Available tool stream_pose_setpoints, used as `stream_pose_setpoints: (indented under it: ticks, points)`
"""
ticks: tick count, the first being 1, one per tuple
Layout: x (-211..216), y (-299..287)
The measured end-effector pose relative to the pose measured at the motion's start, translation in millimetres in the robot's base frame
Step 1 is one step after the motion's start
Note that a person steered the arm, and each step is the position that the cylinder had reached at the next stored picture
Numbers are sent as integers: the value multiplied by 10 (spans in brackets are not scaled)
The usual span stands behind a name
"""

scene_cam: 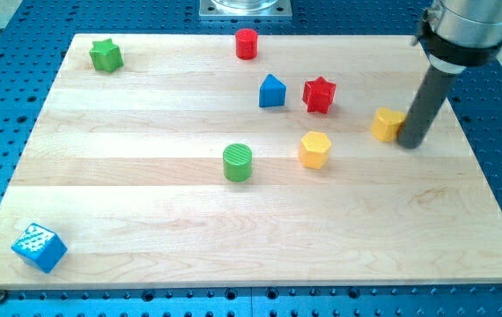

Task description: Slide the heart at the top right of the board

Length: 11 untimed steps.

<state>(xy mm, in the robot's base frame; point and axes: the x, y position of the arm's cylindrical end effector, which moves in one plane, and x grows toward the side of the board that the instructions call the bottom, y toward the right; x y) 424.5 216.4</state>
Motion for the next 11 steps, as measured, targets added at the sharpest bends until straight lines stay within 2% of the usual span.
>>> stream_pose_setpoints:
  ticks: [1,2,3,4,6,9,10,11]
  points:
    - [-191,-211]
    - [-101,-329]
    - [213,-342]
    - [193,-508]
    - [-450,-694]
    - [-896,-1124]
    - [-1177,-1087]
    - [-1201,-816]
